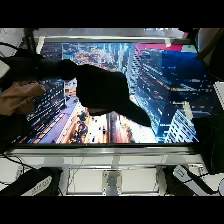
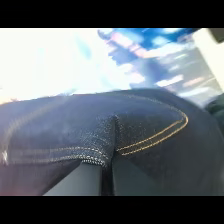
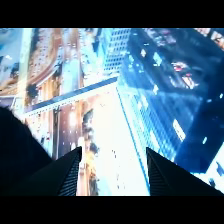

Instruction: Fold the clothes and pants, and hang the long-sleeved shirts on hangers.

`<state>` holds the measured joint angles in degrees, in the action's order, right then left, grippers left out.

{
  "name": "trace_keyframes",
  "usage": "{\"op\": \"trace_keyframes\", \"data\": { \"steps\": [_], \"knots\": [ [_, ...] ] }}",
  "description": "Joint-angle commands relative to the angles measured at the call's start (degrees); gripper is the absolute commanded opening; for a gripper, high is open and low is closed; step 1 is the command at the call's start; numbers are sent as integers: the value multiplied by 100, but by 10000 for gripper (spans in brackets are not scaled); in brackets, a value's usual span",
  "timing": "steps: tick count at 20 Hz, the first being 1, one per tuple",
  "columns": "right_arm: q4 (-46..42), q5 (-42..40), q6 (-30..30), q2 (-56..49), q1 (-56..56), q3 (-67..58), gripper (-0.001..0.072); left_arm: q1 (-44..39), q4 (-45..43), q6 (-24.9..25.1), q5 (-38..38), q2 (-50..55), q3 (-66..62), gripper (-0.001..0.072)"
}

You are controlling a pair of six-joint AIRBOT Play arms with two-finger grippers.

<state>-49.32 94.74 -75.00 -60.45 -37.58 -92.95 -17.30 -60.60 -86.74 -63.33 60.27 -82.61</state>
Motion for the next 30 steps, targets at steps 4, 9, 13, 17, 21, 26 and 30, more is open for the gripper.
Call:
{"op": "trace_keyframes", "data": {
  "steps": [4, 9, 13, 17, 21, 26, 30],
  "knots": [
    [-291, -94, -70, -186, 13, -11, 447, -1565, -2435, -1434, 601, 87, 2, 35],
    [-184, -138, -146, -271, 13, 273, 447, -1869, -2326, -1451, 1963, 2291, -2, 36],
    [-116, -323, -122, -291, 177, 800, 447, -1508, -977, -1447, 3641, 3560, -133, 557],
    [-599, -1003, 310, -317, 997, 1729, 447, -697, -837, -1014, 3270, 3283, -304, 701],
    [-800, -2149, 308, -317, 1871, 2999, 448, 603, -835, -389, 1338, 2629, -293, 699],
    [-542, -2839, 278, -317, 3226, 4207, 448, 1475, -831, 24, 490, 2446, 186, 693],
    [-540, -3915, 13, -319, 4677, 4680, 448, 1499, -221, -33, 1862, 2472, 1036, 693]
  ]
}}
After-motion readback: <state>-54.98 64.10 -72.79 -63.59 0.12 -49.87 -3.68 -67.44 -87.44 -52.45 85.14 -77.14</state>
